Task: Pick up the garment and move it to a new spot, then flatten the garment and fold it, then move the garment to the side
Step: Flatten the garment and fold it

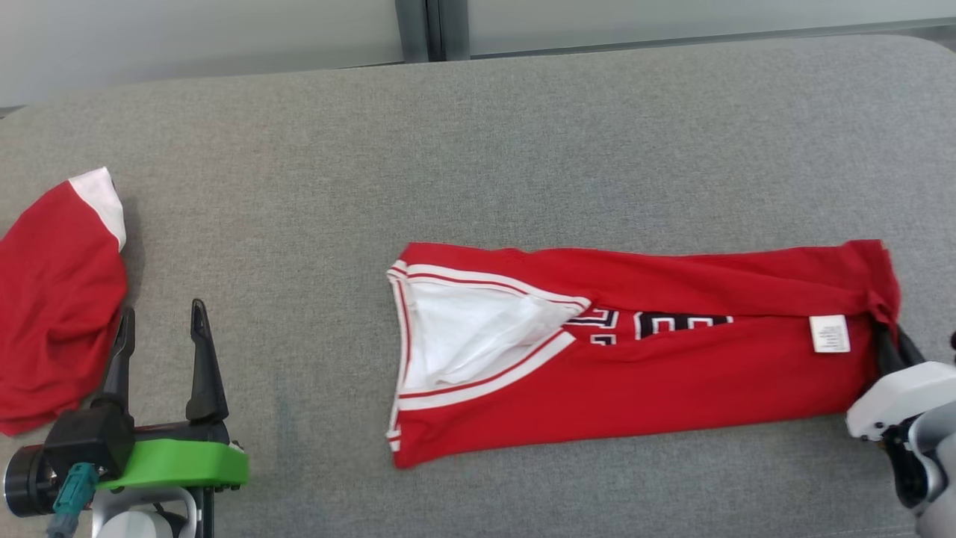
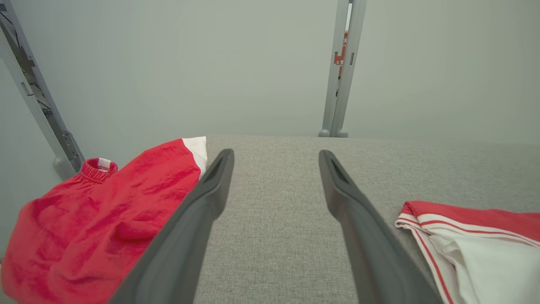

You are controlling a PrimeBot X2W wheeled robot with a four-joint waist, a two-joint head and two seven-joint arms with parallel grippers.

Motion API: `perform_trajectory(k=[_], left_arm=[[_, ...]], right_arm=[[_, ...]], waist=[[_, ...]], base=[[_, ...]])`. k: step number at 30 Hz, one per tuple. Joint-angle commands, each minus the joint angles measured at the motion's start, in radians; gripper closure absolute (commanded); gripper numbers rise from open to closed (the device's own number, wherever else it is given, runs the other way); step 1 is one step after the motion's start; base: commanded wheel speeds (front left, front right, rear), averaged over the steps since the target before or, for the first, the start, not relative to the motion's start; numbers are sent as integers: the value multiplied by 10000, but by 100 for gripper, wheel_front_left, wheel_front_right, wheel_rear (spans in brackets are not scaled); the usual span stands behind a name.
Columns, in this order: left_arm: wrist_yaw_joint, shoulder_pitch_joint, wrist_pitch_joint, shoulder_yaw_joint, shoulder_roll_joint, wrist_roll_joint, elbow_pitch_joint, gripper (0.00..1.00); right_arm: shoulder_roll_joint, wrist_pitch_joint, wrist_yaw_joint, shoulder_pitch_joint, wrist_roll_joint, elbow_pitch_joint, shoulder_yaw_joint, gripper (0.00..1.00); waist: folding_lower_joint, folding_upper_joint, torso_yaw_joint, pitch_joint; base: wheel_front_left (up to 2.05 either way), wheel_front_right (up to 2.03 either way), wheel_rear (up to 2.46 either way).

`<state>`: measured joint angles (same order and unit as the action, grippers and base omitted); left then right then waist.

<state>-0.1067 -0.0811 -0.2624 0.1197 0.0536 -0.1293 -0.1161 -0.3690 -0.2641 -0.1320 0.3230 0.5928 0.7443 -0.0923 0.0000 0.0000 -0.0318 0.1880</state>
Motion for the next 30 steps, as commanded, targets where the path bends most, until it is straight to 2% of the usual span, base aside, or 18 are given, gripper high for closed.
perform_trajectory(k=[1,5,10,21,30], left_arm=[[-52,222,-29,63,-8,79,-20,0],[-72,307,-29,179,-18,151,-30,0],[-93,369,-29,309,-26,205,-26,0],[-31,382,-29,192,-28,59,-147,0],[18,264,-29,3,-26,-102,-229,0]], right_arm=[[-217,1,26,-116,-119,50,221,100],[-679,0,24,-214,-317,88,725,100],[-692,0,24,-247,-643,-358,999,100],[291,45,21,-138,-1238,-1987,193,100],[1241,667,21,-94,-1461,-3455,-1376,100]], waist=[[0,0,-2,-87],[0,0,-45,-203],[0,0,-130,-296],[0,0,-57,-427],[0,0,274,-370]], base=[[0,0,0],[0,0,0],[0,0,0],[0,0,0],[0,0,0]])
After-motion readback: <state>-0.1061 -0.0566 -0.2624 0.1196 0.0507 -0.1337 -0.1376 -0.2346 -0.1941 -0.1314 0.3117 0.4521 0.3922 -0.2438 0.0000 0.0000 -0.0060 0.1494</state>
